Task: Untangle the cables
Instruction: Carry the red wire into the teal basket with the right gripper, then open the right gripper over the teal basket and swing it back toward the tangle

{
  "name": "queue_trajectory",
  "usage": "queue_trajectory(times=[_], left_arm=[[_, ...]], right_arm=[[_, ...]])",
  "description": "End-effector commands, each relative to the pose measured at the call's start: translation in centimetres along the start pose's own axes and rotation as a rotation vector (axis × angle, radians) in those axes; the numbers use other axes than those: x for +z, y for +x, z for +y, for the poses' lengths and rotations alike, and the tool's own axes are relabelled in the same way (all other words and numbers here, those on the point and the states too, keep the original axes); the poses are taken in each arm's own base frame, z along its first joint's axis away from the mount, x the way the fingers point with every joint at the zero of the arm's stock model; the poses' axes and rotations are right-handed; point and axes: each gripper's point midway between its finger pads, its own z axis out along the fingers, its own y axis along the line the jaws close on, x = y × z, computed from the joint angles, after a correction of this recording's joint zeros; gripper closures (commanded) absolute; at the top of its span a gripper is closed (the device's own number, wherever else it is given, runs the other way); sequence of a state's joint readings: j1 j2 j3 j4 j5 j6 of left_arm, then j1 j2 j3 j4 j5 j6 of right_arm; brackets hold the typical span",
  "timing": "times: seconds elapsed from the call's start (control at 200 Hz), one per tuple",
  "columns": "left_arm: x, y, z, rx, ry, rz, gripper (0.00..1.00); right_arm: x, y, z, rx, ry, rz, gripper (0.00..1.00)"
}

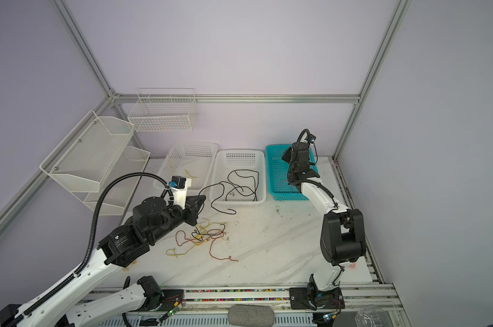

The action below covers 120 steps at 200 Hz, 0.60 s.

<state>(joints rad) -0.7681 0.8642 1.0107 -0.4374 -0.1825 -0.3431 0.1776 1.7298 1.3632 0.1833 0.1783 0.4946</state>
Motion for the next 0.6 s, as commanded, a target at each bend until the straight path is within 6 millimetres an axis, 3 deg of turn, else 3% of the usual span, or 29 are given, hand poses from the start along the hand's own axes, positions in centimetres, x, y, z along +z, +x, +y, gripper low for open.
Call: queue_trajectory(times=[0.0,0.14,0.265,0.415,0.595], left_arm=[[0.5,-0.1,-0.5,-0.028,0.031,-0.031,1.0],[0.9,0.2,-0.7,-0.034,0.036,-0.02,1.0],[1.3,0.3,-0.7,-0.037,0.035,-0.014,1.0],[1.7,0.3,-0.8,-0.036,0.036,-0.011,1.0],[2.2,0.2,-1.0,-0.032,0.039,-0.008,1.0]], right_arm=[[0.9,-1.1,1.2,0.049,-0.085,-0.027,1.0],[2.5,2.3,-0.2,0.047,-0.052,0.058,1.0],[3.0,3.5,-0.6,0.044,-0.035,0.109,0.98],[1.9,2.7,-0.3,0.044,-0.037,0.111,0.72],[-0.5,0.3,0.8,0.066,-0.063,0.072,0.62]])
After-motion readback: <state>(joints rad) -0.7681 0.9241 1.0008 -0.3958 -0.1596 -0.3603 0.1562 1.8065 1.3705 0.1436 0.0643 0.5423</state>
